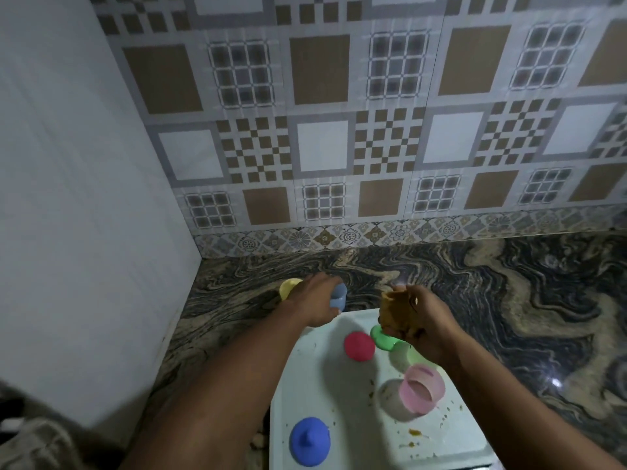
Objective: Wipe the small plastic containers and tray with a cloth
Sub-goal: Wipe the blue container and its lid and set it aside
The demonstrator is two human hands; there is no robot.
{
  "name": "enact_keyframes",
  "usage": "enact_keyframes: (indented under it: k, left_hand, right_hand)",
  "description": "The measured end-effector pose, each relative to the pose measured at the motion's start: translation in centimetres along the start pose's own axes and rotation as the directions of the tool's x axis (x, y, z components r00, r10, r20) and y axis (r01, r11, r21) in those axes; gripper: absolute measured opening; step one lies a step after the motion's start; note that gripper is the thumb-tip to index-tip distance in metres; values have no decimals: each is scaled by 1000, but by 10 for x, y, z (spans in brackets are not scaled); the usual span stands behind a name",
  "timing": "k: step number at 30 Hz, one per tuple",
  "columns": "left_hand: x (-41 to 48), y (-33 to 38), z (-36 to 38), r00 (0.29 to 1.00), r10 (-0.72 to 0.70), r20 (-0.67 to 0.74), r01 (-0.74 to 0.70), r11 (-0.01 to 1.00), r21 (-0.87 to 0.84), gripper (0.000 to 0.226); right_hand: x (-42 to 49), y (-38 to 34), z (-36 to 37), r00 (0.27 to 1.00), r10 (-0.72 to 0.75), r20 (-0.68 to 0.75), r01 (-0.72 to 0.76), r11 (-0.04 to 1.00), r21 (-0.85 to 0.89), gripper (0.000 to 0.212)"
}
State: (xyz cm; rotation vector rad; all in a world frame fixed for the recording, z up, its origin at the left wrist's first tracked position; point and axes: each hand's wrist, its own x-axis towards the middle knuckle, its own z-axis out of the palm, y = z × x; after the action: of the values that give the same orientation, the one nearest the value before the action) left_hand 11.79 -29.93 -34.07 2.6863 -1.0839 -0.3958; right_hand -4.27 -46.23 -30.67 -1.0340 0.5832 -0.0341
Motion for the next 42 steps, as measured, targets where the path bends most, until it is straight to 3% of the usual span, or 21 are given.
enact_keyframes:
  k: [3,5,8,11,13,16,18,23,27,30,33,36,38,40,41,42]
  left_hand:
    - [-30,5,-3,999,-17,-39,15,999,-53,46]
    - [-50,6,-3,997,-36,66,42,996,-81,36]
    - [-78,5,1,965,-53,256,87,988,-125,35]
    - [-106,3,9,931,-64,359,117,985,-127,42]
    - [-122,3,19,913,-64,403,121,986,-117,43]
    - [-142,1,36,911,-104,399,148,986,-81,48]
    - [-149,4,46,918,-144,369,160,987,-13,53]
    - [-159,15,59,925,-260,278,232,964,131,51]
    - [-153,17,56,928,-295,226,277,955,107,40]
    - [-140,18,44,938,-313,152,319,948,-14,31]
    - [-125,21,29,951,-308,33,310,939,-148,31]
    - [-112,29,16,944,-321,-72,296,924,-241,28]
    - [-105,32,10,935,-334,-122,294,918,-265,27]
    - [-102,31,7,918,-365,-157,316,910,-267,29]
    - [-101,29,7,908,-382,-174,325,902,-285,31]
    - [-98,27,7,899,-396,-186,328,891,-315,34]
  right_hand:
    - [-15,10,9,1000,20,3,-20,1000,0,27]
    - [-26,22,16,999,43,-30,-44,998,-46,31]
    - [-38,46,25,997,73,-22,-76,985,-153,34]
    - [-43,68,30,994,111,-20,-112,964,-242,36]
    - [-45,80,30,987,118,104,-92,968,-233,43]
    - [-44,100,27,956,127,266,-42,952,-303,30]
    - [-42,110,23,967,116,226,-35,942,-334,21]
    - [-48,120,22,997,18,74,24,846,-533,25]
    - [-52,120,19,996,-46,76,82,790,-607,22]
    - [-49,117,13,942,-294,159,315,619,-720,18]
    - [-48,115,11,793,-513,329,535,328,-778,38]
    - [-43,119,7,626,-595,504,652,44,-757,53]
    - [-39,115,2,570,-598,564,671,-58,-739,58]
    - [-38,109,-3,537,-566,626,691,-131,-711,49]
    - [-39,107,-6,532,-574,623,701,-114,-704,42]
    - [-39,105,-7,556,-606,569,698,-32,-716,37]
